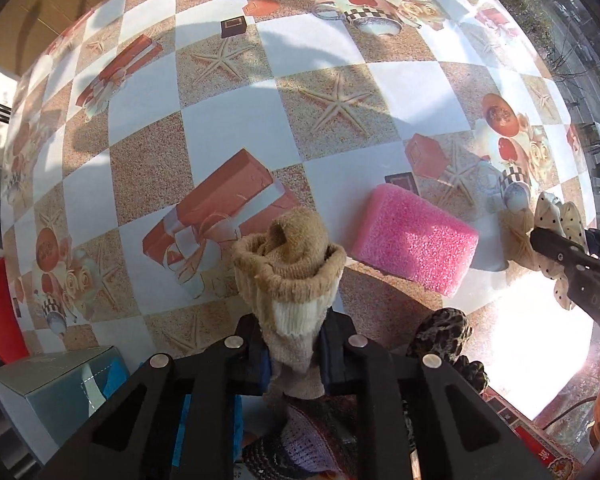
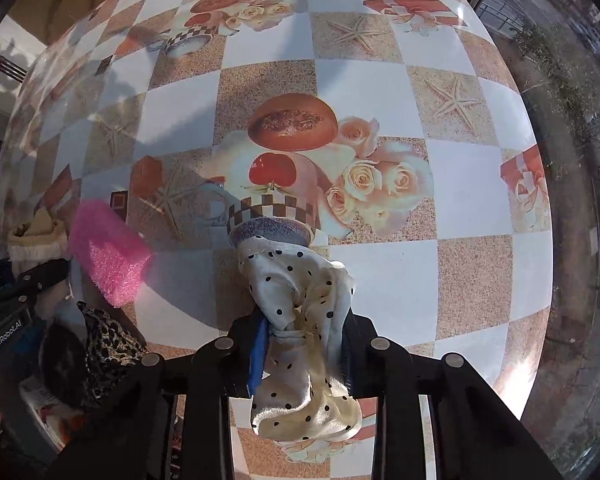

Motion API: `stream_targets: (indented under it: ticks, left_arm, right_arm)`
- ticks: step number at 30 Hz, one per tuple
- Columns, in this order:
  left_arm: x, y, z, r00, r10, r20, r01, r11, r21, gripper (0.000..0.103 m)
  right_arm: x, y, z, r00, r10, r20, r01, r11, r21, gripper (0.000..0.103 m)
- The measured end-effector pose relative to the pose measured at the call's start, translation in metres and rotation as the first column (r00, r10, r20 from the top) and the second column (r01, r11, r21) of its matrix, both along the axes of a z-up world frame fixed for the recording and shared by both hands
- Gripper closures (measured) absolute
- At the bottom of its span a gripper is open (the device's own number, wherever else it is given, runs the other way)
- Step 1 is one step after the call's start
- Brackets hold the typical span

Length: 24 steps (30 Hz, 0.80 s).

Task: Organize soft objects
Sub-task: 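Grasp the beige knit cloth with the left tool while the right tool grasps the polka-dot scrunchie, then carry the beige cloth and polka-dot scrunchie with both tools over the white box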

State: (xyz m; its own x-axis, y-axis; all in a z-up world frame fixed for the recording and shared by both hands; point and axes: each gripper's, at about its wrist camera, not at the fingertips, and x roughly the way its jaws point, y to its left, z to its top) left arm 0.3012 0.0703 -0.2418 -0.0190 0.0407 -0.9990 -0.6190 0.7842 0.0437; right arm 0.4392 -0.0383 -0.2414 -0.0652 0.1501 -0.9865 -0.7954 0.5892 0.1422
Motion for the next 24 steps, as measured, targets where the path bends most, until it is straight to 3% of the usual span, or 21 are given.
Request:
stream_targets:
  ticks: [10, 14, 24]
  left_arm:
    - [-0.029, -0.034, 0.074, 0.996, -0.021, 0.091, 0.013, 0.996, 0.083, 0.083]
    - [-0.05, -0.045, 0.09, 0.992, -0.037, 0.119, 0.025, 0.995, 0.098, 0.083]
    - [-0.121, -0.066, 0.125, 0.984, -0.033, 0.173, 0.013, 0.993, 0.116, 0.083]
  right_arm:
    - [-0.011, -0.017, 0.065, 0.999, -0.009, -0.042, 0.015, 0.989, 0.145, 0.072]
    - [-0.022, -0.02, 0.085, 0.998, 0.004, -0.06, 0.006, 0.984, 0.18, 0.072]
    - [-0.091, -0.033, 0.138, 0.997, 0.052, -0.063, -0.036, 0.972, 0.233, 0.072]
